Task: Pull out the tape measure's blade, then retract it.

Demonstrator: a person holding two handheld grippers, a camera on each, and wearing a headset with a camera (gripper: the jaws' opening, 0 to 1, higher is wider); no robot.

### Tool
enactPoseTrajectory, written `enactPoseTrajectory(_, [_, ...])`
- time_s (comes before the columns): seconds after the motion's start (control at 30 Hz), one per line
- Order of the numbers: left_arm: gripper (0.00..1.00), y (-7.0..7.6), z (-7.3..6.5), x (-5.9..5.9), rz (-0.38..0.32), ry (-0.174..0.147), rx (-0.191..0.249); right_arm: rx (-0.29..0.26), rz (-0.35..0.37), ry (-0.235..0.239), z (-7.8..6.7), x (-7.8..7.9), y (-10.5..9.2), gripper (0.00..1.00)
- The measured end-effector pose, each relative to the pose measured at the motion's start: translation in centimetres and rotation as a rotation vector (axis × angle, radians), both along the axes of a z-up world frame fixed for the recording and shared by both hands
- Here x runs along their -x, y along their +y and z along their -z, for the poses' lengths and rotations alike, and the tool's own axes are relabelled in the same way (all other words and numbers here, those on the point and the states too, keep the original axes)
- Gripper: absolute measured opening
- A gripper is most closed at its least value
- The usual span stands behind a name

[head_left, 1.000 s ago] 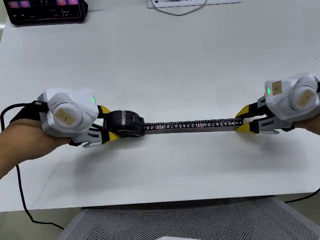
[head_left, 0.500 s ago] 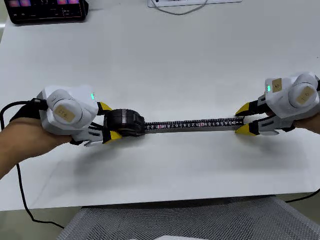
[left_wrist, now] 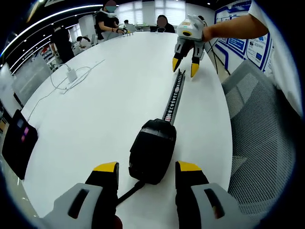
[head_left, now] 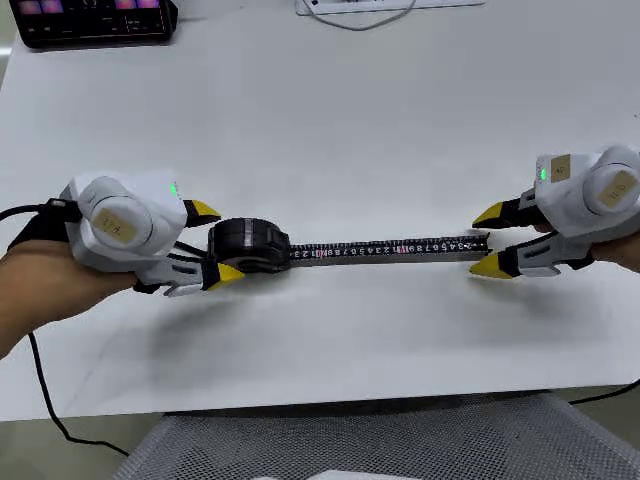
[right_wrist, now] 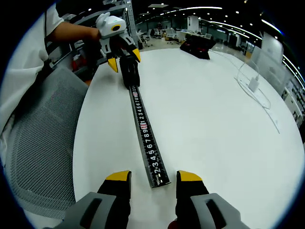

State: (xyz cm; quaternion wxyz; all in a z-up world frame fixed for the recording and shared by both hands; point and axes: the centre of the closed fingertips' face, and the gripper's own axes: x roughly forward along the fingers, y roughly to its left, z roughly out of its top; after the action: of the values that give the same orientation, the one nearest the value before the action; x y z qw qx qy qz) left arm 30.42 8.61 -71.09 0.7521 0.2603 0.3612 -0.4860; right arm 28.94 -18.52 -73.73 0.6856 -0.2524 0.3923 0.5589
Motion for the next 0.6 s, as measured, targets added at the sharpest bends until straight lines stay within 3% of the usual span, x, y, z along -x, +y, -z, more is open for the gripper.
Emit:
enactPoseTrajectory(0.37, [0.52,0.8,-0.9,0.3,-0.065,-0.001,0.042,-0.004,0.071,0.009,-0.4,0.4,-0.8,0.46])
enactPoseTrajectory(0.47, [0.54,1.1,-1.1,0.4,-0.067,-0.008,0.045,-0.029,0.095,0.026,-0.7,0.7,-0.7,0.49])
enactPoseTrajectory(0.6, [0.58,1.5,-1.6,0.5,-0.093,-0.011,0.062,-0.029,0.106,0.013,-1.2,0.7,-0.9,0.51])
